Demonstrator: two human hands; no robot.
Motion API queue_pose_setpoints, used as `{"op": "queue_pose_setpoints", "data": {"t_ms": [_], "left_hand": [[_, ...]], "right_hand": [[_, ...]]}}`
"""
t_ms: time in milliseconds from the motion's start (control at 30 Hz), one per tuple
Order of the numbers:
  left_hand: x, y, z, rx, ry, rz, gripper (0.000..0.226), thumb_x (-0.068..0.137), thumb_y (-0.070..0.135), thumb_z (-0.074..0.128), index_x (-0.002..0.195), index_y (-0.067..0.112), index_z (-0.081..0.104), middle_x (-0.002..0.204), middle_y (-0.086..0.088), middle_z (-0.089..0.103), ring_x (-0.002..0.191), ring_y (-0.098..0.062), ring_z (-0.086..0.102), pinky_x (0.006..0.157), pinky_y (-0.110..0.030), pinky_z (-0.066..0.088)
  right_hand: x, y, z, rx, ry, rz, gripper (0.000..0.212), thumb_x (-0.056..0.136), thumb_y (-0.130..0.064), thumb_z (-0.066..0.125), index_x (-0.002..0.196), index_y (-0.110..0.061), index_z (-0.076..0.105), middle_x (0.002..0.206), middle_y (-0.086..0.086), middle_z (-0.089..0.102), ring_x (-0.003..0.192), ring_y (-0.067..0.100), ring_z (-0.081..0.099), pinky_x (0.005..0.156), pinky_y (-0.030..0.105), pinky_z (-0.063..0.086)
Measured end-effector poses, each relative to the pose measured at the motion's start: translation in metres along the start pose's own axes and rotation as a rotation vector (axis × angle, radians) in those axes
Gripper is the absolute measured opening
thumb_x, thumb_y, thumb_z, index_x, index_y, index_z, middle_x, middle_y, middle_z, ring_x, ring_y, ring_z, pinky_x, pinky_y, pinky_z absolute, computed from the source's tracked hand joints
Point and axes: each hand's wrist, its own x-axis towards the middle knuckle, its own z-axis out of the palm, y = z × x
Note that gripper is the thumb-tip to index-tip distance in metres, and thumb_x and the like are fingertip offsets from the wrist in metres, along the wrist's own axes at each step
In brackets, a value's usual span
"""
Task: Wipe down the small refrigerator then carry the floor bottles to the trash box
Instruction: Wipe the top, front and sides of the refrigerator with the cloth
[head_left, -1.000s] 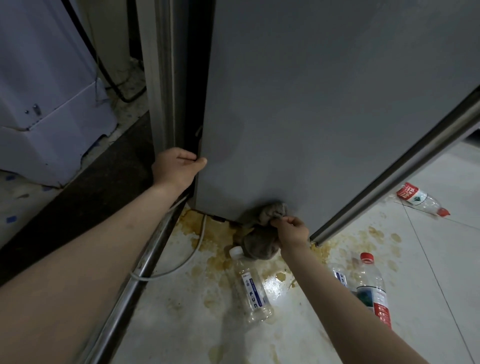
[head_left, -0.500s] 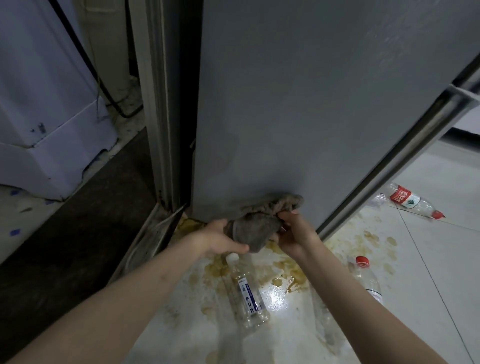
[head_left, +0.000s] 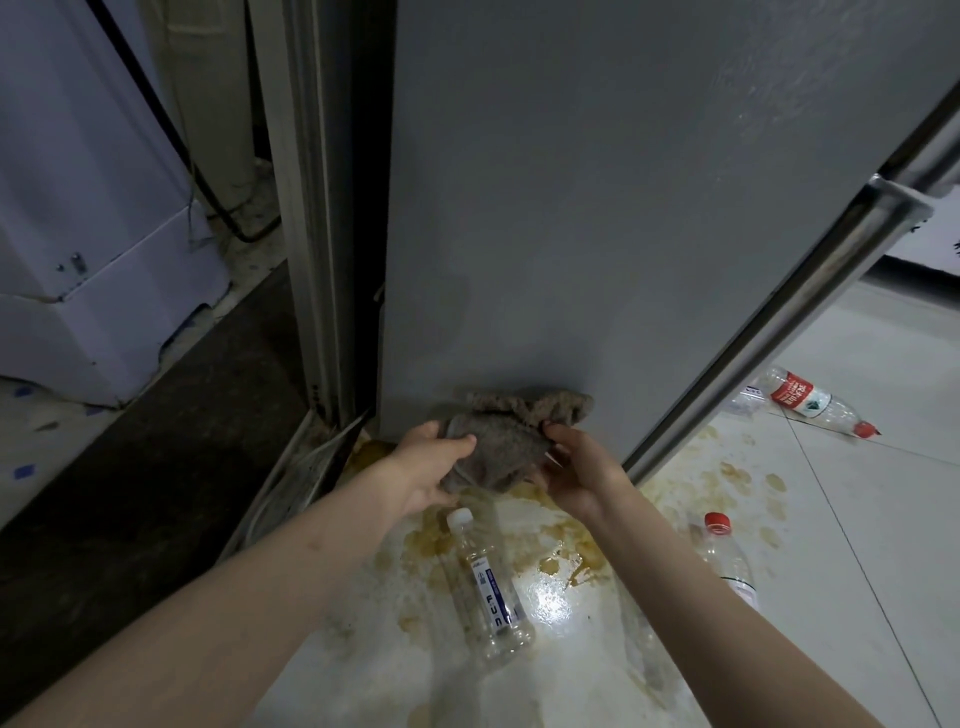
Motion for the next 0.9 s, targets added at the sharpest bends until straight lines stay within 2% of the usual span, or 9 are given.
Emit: {"op": "queue_pose_setpoints", "data": {"t_ms": [133,267,367,433,500,633,767,833,900], "left_hand": [[0.001,0.013,-0.005,-0.034,0.062,0.062,0.027,0.094,0.013,0.054,0.119,0.020,0.049,0.125,-0.010,0.055,0.118,-0.033,0.051,0.098,-0.055,0.038],[0.000,0.020,-0.005,-0.051,0.064,0.106,0.024,0.094,0.012,0.053,0.115,0.022,0.049,0.113,-0.008,0.056,0.105,-0.026,0.053,0.091,-0.049,0.043],[-0.001,0.020,-0.004,-0.073,0.092,0.131,0.024,0.093,0.008,0.054,0.113,0.021,0.051,0.110,-0.007,0.057,0.102,-0.026,0.056,0.087,-0.045,0.046],[0.001,0.019,-0.007,-0.096,0.130,0.154,0.021,0.092,0.005,0.055,0.109,0.018,0.053,0.108,-0.008,0.058,0.098,-0.025,0.057,0.085,-0.042,0.049],[0.004,0.017,-0.012,-0.067,0.197,0.175,0.013,0.091,0.005,0.057,0.099,0.015,0.056,0.106,-0.010,0.060,0.097,-0.026,0.059,0.084,-0.040,0.051],[0.006,0.015,-0.017,-0.007,0.265,0.197,0.015,0.087,0.007,0.063,0.081,0.019,0.058,0.104,-0.013,0.063,0.101,-0.031,0.061,0.089,-0.047,0.052],[0.006,0.022,-0.009,-0.009,0.249,0.215,0.017,0.087,0.006,0.064,0.081,0.022,0.058,0.101,-0.012,0.063,0.100,-0.031,0.061,0.090,-0.047,0.052],[0.006,0.024,-0.005,-0.006,0.237,0.222,0.018,0.085,0.004,0.064,0.082,0.021,0.059,0.101,-0.012,0.063,0.100,-0.031,0.061,0.092,-0.048,0.051],[0.005,0.025,0.000,0.004,0.226,0.218,0.020,0.084,0.000,0.065,0.082,0.019,0.061,0.102,-0.013,0.064,0.100,-0.031,0.061,0.091,-0.047,0.051]], "right_hand": [[0.002,-0.001,-0.010,-0.115,-0.050,0.012,0.017,0.092,0.001,0.044,0.085,-0.014,0.047,0.088,0.008,0.058,0.080,0.024,0.059,0.053,0.031,0.052],[0.004,0.000,-0.016,-0.268,-0.019,-0.025,0.029,0.088,0.008,0.050,0.102,-0.017,0.051,0.090,0.005,0.061,0.088,0.024,0.059,0.073,0.039,0.047],[0.006,0.000,-0.023,-0.465,0.175,-0.092,0.038,0.083,-0.001,0.065,0.116,-0.015,0.052,0.094,0.006,0.064,0.099,0.026,0.059,0.084,0.045,0.048],[0.008,-0.001,-0.028,-0.549,0.360,-0.165,0.048,0.077,-0.011,0.074,0.120,-0.015,0.051,0.108,0.011,0.062,0.103,0.029,0.057,0.080,0.043,0.050],[0.009,-0.002,-0.032,-0.560,0.488,-0.223,0.065,0.074,-0.020,0.078,0.128,-0.011,0.043,0.125,0.015,0.054,0.112,0.033,0.054,0.088,0.045,0.048],[0.006,-0.002,-0.042,-0.556,0.644,-0.321,0.082,0.074,-0.023,0.079,0.133,-0.001,0.027,0.135,0.021,0.043,0.121,0.038,0.046,0.100,0.042,0.042],[0.005,-0.013,-0.054,-0.524,0.778,-0.354,0.100,0.074,-0.028,0.078,0.145,-0.011,0.011,0.145,0.022,0.028,0.126,0.043,0.039,0.103,0.050,0.039],[0.007,-0.019,-0.060,-0.575,0.773,-0.468,0.096,0.076,-0.023,0.077,0.146,-0.013,0.013,0.145,0.019,0.030,0.130,0.040,0.037,0.106,0.049,0.037],[0.008,-0.024,-0.066,-0.632,0.768,-0.582,0.076,0.078,-0.018,0.072,0.140,-0.009,0.028,0.137,0.016,0.044,0.125,0.036,0.045,0.104,0.046,0.039]]}}
